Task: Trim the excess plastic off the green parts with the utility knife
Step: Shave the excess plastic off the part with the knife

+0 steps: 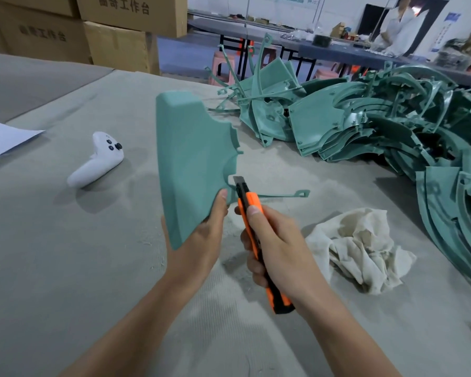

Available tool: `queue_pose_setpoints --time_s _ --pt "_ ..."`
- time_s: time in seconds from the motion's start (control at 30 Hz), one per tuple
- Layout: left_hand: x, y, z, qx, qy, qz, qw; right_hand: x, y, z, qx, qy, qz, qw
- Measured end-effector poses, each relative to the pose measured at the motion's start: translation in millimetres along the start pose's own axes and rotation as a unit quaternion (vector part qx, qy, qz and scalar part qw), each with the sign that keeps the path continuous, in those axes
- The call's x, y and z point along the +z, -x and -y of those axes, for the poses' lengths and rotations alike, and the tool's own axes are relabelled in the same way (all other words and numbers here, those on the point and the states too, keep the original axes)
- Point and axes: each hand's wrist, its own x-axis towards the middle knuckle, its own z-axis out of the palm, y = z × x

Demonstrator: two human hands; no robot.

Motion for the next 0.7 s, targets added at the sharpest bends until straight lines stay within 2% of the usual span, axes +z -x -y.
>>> queue_pose_setpoints --time_s 0.07,0.17,0.23,0.33,0.47,0.53,0.7 --pt "1 -2 0 0.017 0.019 -0.065 0.998 -3 2 2 0.011 -0.013 0.006 1.000" --pt "9 -4 5 0.040 0.062 -0.097 0.993 -4 3 4 0.024 -0.048 0.018 0.998" --pt "4 -2 3 0.029 0.043 -0.095 0.994 -6 2 4 0.022 -0.049 0.006 0.999" --pt "1 -1 2 0.006 0.007 -0.022 1.000 -13 0 2 -0.001 -0.021 -0.032 0.999" --pt "1 -3 -2 -0.010 0.081 -0.090 0.993 -18 -1 0 -0.064 0.051 -0.060 0.995" --pt "3 -2 -6 -0.009 0.119 -0.081 0.990 -19 0 0 -0.080 0.077 -0.048 0.993" --pt "1 -6 -5 0.019 0.156 -0.084 0.984 -28 -3 -2 -0.020 0.040 -0.044 0.998"
